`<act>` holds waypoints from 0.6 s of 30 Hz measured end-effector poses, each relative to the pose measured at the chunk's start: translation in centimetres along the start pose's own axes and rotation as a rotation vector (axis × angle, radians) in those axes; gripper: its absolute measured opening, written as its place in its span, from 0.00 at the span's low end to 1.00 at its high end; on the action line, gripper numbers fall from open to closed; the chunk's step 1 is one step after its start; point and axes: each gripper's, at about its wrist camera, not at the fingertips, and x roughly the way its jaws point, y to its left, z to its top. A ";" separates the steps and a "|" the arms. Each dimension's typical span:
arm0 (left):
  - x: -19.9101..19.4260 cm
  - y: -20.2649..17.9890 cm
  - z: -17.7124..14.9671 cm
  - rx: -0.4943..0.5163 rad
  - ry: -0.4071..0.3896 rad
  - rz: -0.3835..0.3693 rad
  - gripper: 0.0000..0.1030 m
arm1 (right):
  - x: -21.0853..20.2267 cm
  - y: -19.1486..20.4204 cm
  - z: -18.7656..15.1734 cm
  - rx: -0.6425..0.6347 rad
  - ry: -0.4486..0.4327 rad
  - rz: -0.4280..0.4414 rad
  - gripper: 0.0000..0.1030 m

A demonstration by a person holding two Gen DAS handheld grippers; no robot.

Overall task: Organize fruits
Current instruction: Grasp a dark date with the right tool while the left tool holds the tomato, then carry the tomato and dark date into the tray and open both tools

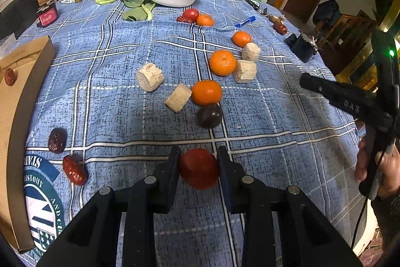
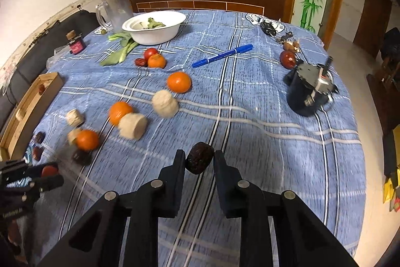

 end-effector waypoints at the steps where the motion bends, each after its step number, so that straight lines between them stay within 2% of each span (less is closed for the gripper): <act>1: -0.4 0.0 -0.2 0.005 -0.005 0.000 0.27 | -0.4 0.2 -0.3 0.001 0.000 0.000 0.24; 9: -3.3 1.5 -0.7 0.006 -0.038 0.006 0.27 | -2.7 3.1 -1.9 -0.015 -0.016 -0.004 0.24; 18: -6.5 5.3 -0.8 -0.036 -0.085 0.025 0.28 | -3.2 8.6 -0.4 -0.067 -0.042 0.036 0.24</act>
